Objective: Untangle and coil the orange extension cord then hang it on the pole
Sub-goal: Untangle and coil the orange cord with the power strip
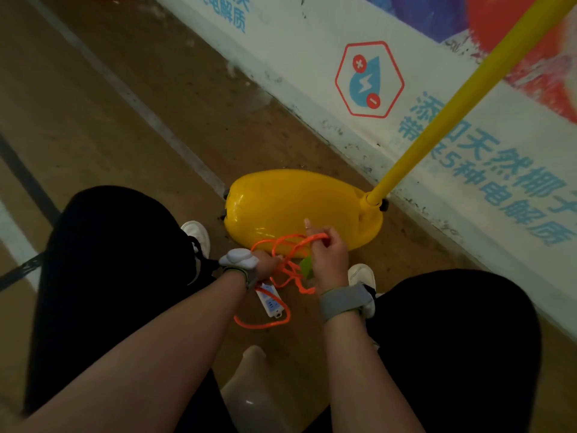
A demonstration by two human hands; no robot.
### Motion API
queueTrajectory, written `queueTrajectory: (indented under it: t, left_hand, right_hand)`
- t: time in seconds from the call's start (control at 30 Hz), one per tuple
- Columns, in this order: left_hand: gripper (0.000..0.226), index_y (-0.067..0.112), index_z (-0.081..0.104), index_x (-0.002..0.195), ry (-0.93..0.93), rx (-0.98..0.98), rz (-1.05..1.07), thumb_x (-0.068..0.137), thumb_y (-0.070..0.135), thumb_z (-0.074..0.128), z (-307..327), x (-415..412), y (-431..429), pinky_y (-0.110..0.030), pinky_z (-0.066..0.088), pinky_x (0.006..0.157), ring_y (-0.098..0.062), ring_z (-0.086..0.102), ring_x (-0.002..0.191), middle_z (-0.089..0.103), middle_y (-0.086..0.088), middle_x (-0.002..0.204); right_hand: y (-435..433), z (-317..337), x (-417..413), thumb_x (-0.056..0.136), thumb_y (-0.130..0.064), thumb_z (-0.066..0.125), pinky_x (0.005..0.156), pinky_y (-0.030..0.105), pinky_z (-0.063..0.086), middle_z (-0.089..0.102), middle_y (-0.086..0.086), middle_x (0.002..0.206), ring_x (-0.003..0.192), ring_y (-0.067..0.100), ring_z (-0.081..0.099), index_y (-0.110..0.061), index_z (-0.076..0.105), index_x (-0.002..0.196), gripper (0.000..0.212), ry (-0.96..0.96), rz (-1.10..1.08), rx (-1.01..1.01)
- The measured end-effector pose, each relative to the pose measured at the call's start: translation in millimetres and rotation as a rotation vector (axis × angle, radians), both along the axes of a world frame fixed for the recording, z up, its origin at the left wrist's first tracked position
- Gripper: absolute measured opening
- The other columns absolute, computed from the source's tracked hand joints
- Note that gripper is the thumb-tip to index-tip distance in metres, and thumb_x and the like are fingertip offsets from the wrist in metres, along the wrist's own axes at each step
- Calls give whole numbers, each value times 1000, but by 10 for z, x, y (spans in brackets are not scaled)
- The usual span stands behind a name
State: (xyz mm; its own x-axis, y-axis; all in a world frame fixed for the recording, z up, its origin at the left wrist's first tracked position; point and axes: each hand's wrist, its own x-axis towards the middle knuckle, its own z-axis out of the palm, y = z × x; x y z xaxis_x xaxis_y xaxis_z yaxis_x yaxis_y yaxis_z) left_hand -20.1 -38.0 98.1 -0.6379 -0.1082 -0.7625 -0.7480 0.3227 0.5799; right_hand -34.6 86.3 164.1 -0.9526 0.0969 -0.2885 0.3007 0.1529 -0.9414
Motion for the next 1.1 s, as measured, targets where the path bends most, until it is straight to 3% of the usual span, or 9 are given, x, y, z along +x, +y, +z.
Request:
queueTrajectory:
  t: [0.1, 0.2, 0.3, 0.43, 0.53, 0.7, 0.77, 0.93, 1.1]
  left_hand:
    - [38, 10, 54, 66, -22, 20, 10, 96, 32, 50, 13, 11, -24, -30, 45, 61, -21, 51, 56, 54, -9, 66]
    - [40, 8, 49, 60, -72, 60, 69, 96, 26, 50, 91, -50, -38, -22, 34, 48, -15, 42, 47, 48, -7, 59]
    - [42, 10, 42, 58, -68, 98, 186, 97, 24, 50, 141, -102, -65, -16, 30, 37, -13, 39, 35, 45, -5, 46]
    - [34, 10, 44, 66, -11, 373, 491, 100, 10, 42, 154, -178, -123, -13, 27, 33, -6, 36, 28, 44, 1, 38]
    - [9, 8, 46, 98, 69, 514, 624, 101, 8, 37, 263, -272, -143, -13, 32, 33, -6, 46, 31, 50, -8, 58]
    - [19, 12, 41, 114, 114, 720, 629, 100, 0, 35, 461, -278, -41, -16, 42, 37, -11, 57, 39, 49, -15, 74]
    - [19, 12, 43, 112, 119, 762, 631, 100, -1, 35, 489, -267, 3, -17, 46, 39, -10, 59, 41, 52, -16, 82]
    - [50, 4, 18, 144, 185, 908, 690, 97, -8, 33, 525, -262, 53, -25, 58, 57, -21, 70, 70, 54, -27, 106]
    - [44, 3, 29, 137, 204, 834, 588, 95, -11, 34, 485, -234, 11, -29, 54, 65, -28, 60, 96, 56, -24, 108]
  right_hand:
    - [10, -6, -49, 87, -27, 64, 54, 29, 33, 44, 3, 64, 59, 19, 40, -16, 42, 68, 32, 35, -32, 312]
    - [138, -2, -91, 79, -16, 59, 67, 37, 40, 57, 11, 79, 79, 32, 53, -16, 49, 69, 14, -4, -300, 705]
    - [227, 3, -89, 80, -19, 57, 82, 43, 45, 64, 12, 94, 95, 36, 56, -15, 61, 81, 6, -73, -338, 863]
    - [214, -91, -36, 91, -37, 54, 70, 32, 44, 63, 13, 91, 84, 31, 58, -4, 64, 95, 35, -411, 176, 652]
    - [187, -270, 84, 86, -40, 63, 70, 32, 41, 61, 12, 83, 91, 29, 61, 0, 65, 101, 43, -588, 242, 416]
    - [110, -356, 69, 87, -19, 61, 60, 26, 40, 59, 7, 76, 78, 24, 53, -17, 60, 80, 7, -423, 182, 341]
    - [41, -313, 76, 88, -22, 59, 76, 33, 47, 62, 6, 84, 84, 24, 57, -19, 61, 80, 9, -383, 205, 225]
    - [-128, -306, 112, 85, -47, 55, 79, 37, 52, 72, 3, 88, 88, 21, 67, -27, 69, 88, 25, -315, 285, -11]
    - [-87, -246, 124, 98, -29, 48, 46, 16, 43, 59, 3, 60, 44, 4, 57, -13, 58, 82, 25, -285, 346, 33]
